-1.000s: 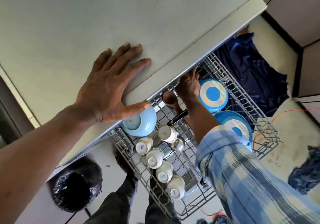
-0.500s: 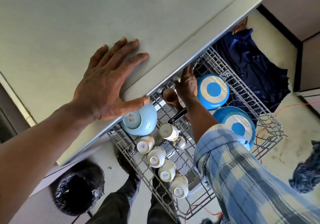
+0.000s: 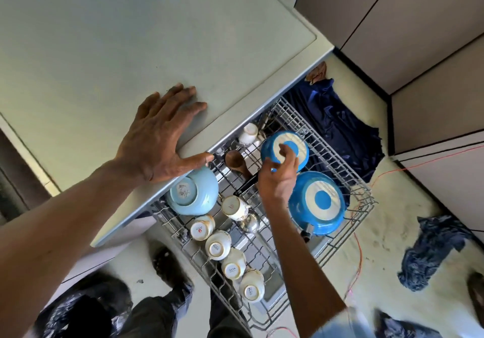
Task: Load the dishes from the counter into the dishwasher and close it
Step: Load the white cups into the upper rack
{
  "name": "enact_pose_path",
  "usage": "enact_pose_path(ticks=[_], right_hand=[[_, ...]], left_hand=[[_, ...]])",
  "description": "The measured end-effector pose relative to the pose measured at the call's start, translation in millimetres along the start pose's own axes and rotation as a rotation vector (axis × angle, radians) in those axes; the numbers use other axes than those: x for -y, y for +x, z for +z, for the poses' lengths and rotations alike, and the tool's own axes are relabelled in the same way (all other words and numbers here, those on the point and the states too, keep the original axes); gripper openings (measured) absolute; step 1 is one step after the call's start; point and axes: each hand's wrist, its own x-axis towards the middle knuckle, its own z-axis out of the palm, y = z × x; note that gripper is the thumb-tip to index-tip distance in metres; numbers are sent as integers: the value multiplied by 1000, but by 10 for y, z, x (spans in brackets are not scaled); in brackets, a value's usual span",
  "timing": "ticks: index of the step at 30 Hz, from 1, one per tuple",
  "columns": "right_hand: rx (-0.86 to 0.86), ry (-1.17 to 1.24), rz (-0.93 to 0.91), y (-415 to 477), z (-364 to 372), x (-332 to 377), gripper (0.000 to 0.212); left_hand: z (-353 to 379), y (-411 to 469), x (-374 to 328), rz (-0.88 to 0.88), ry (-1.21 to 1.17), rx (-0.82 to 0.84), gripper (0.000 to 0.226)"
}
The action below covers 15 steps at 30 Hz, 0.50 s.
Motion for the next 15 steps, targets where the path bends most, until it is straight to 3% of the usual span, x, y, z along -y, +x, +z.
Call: enact_pose_path(ticks=[3,8,15], right_hand=[[-51,12,-208,-479,-332,205,40],[20,42,-469,-1065,-495,807,28],[492,118,-604,-1797,282,1921,23]], left_hand=[[-118,-190,-103,-62,-58,-132,74],[-438,-1207,5,-381,-229,-346,61],[-958,-2930,1067,-942,-125,-375,67]])
